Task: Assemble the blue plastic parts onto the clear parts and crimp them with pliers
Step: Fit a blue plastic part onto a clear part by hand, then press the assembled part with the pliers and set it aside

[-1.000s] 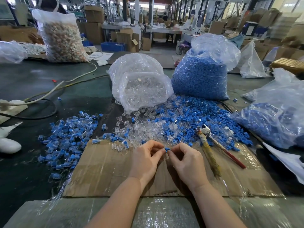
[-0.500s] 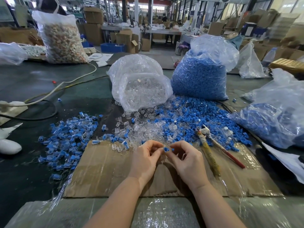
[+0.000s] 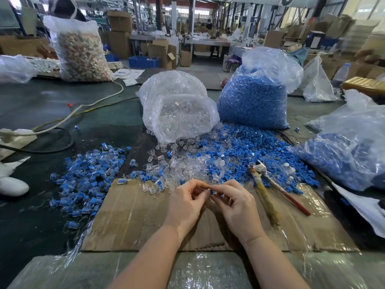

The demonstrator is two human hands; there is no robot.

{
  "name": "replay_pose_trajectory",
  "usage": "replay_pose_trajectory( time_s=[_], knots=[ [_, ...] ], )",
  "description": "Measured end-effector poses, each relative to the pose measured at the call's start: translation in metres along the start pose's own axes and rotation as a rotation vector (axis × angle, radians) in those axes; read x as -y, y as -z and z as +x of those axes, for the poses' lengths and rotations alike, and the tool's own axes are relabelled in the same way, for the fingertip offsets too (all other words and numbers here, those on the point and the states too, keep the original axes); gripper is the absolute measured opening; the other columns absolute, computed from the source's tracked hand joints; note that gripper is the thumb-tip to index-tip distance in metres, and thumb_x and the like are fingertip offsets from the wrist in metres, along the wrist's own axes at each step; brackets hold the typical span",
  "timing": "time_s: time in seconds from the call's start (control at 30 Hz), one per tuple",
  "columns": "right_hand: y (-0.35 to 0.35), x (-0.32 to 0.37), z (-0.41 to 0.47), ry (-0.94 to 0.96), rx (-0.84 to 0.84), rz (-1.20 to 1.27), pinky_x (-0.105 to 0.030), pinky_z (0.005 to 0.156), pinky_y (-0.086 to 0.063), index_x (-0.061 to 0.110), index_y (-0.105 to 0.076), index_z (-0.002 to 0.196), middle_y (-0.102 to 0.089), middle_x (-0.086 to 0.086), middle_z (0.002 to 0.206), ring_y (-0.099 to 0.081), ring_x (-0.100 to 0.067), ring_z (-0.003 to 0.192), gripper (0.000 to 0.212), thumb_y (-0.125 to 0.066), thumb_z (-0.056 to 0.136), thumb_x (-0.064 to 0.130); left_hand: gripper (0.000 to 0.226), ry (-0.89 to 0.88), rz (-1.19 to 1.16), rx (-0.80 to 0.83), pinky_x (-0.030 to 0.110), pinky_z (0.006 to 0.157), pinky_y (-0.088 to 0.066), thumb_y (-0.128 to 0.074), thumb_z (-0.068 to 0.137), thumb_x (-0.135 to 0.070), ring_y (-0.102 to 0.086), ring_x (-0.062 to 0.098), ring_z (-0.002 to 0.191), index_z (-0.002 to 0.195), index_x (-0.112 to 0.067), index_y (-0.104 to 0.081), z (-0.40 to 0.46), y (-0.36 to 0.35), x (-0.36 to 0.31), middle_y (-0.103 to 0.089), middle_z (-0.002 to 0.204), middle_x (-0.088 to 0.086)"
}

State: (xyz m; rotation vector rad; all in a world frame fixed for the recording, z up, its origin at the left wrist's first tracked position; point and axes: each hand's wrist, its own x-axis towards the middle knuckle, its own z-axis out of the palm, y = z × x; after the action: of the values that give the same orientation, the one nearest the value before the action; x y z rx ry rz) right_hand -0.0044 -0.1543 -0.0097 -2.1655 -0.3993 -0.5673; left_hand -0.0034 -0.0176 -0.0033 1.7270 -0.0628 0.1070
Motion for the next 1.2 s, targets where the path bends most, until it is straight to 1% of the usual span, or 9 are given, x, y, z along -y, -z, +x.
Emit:
replay_pose_trajectory(
  time_s=[0.17, 0.3, 0.43, 0.6, 0.77, 0.87, 1.03, 1.1, 1.2],
  knots=[
    [0.003, 0.004, 0.002, -0.020, -0.038, -0.055, -0.033, 0.071, -0.052, 0.017, -0.072, 0.097, -0.059, 0.010, 0.083, -0.056, -0.007, 0.074, 0.022, -0.077, 0.075, 0.012, 0.016, -0.021, 0.062, -0.033, 0.013, 0.064, -0.049, -0.066, 0.084, -0.007, -0.061, 0.004, 0.068, 0.080, -0.022, -0.064, 0.002, 0.000, 0.001, -0.067, 0.075, -0.002],
    [0.020, 0.001, 0.007, -0.168, -0.175, -0.418, -0.034, 0.086, -0.041, 0.013, -0.065, 0.111, -0.062, -0.005, 0.104, -0.055, -0.020, 0.096, 0.030, -0.069, 0.082, 0.023, 0.019, -0.014, 0.069, -0.033, 0.012, 0.063, -0.048, -0.065, 0.084, -0.005, -0.060, 0.004, 0.069, 0.080, -0.024, -0.063, 0.002, 0.001, 0.000, -0.065, 0.074, -0.005],
    [0.040, -0.009, 0.013, -0.707, 0.046, -0.810, -0.047, 0.106, -0.026, 0.020, -0.027, 0.142, -0.040, -0.013, 0.140, -0.036, -0.030, 0.128, 0.061, -0.034, 0.093, 0.056, 0.016, -0.013, 0.081, -0.020, 0.011, 0.060, -0.047, -0.063, 0.085, -0.005, -0.060, 0.003, 0.066, 0.083, -0.022, -0.063, 0.001, 0.002, -0.001, -0.066, 0.075, -0.003],
    [0.052, -0.017, 0.010, -0.875, 0.239, -0.876, -0.059, 0.109, -0.013, 0.016, -0.006, 0.149, -0.019, -0.012, 0.154, -0.019, -0.033, 0.140, 0.077, -0.023, 0.091, 0.064, 0.012, -0.020, 0.086, -0.026, 0.012, 0.061, -0.048, -0.063, 0.086, -0.006, -0.061, 0.006, 0.067, 0.087, -0.017, -0.064, 0.000, 0.002, -0.002, -0.066, 0.076, 0.000],
    [0.051, -0.015, 0.014, -0.834, 0.206, -0.921, -0.055, 0.108, -0.022, 0.012, -0.019, 0.144, -0.029, -0.016, 0.145, -0.029, -0.036, 0.132, 0.069, -0.034, 0.093, 0.056, 0.012, -0.006, 0.044, -0.019, 0.014, 0.061, -0.050, -0.062, 0.086, -0.004, -0.060, 0.003, 0.064, 0.087, -0.015, -0.064, 0.000, 0.002, -0.002, -0.066, 0.077, 0.002],
    [0.050, -0.009, 0.017, -0.799, 0.162, -0.901, -0.050, 0.100, -0.031, 0.010, -0.040, 0.124, -0.037, -0.017, 0.130, -0.034, -0.035, 0.121, 0.048, -0.041, 0.093, 0.048, 0.010, 0.005, 0.015, -0.023, 0.015, 0.061, -0.051, -0.062, 0.086, -0.002, -0.060, 0.004, 0.062, 0.088, -0.012, -0.064, 0.001, 0.003, -0.002, -0.067, 0.077, 0.005],
    [0.055, 0.004, 0.016, -0.599, 0.151, -0.943, -0.038, 0.089, -0.040, 0.014, -0.046, 0.108, -0.047, -0.010, 0.118, -0.044, -0.026, 0.110, 0.040, -0.039, 0.093, 0.051, 0.013, 0.050, -0.099, -0.043, 0.015, 0.057, -0.051, -0.060, 0.086, 0.000, -0.061, 0.004, 0.058, 0.085, -0.012, -0.064, 0.003, 0.004, -0.002, -0.066, 0.071, 0.004],
    [0.054, 0.012, 0.016, -0.517, 0.187, -0.788, -0.033, 0.088, -0.042, 0.017, -0.046, 0.103, -0.052, -0.004, 0.108, -0.048, -0.020, 0.102, 0.036, -0.036, 0.094, 0.051, 0.011, 0.108, -0.193, -0.055, 0.017, 0.055, -0.051, -0.059, 0.086, 0.000, -0.061, 0.007, 0.056, 0.086, -0.011, -0.064, 0.006, 0.005, -0.003, -0.066, 0.067, 0.003],
    [0.052, 0.029, 0.016, -0.510, 0.295, -0.393, -0.029, 0.065, -0.039, 0.020, -0.048, 0.087, -0.055, 0.002, 0.085, -0.051, -0.014, 0.078, 0.025, -0.041, 0.095, 0.043, 0.006, 0.211, -0.358, -0.102, 0.023, 0.044, -0.047, -0.059, 0.088, -0.002, -0.057, 0.012, 0.050, 0.088, -0.008, -0.062, 0.012, 0.007, -0.006, -0.064, 0.061, 0.003]
  ],
)
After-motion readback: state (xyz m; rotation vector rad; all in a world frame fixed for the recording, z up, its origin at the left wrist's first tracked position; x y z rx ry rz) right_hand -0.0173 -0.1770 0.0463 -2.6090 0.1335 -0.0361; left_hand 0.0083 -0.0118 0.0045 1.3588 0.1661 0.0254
